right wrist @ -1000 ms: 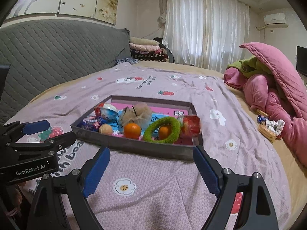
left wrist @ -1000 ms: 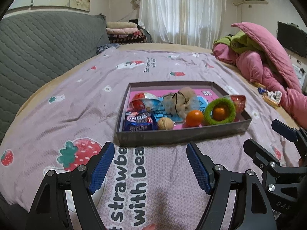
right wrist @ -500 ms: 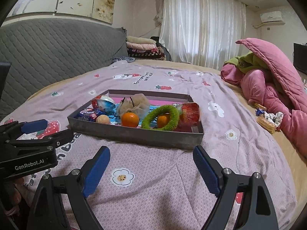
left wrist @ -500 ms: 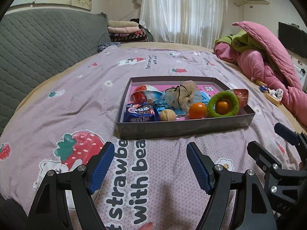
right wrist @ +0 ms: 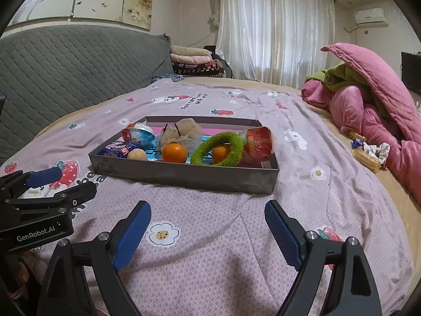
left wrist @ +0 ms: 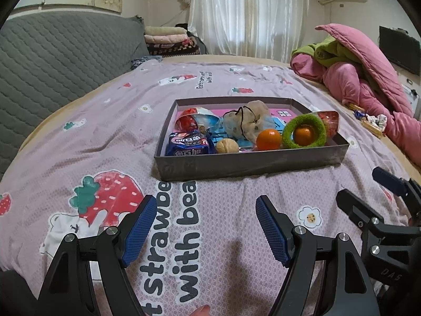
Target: Organize objects
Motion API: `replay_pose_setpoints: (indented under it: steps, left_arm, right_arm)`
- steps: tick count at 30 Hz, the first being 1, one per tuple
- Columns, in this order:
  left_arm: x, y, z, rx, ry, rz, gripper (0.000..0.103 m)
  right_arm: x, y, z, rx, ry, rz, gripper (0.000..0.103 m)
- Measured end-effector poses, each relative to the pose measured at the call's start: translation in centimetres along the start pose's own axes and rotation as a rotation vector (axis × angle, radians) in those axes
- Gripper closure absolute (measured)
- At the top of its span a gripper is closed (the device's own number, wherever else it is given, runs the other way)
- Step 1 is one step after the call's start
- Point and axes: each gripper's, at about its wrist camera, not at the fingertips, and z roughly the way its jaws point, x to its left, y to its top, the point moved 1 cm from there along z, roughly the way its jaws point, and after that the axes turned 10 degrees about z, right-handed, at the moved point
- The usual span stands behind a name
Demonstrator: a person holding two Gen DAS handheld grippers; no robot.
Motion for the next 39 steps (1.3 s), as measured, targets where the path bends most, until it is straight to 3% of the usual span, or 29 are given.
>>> replay_pose_setpoints:
  steps: [39]
  left_arm:
    - [-0.1, -0.5, 1.4, 0.023, -0.021, -0.009, 0.025]
  right_arm:
    - [0.0, -0.8, 1.2, 0.032, 0.002, -0.010, 0.015]
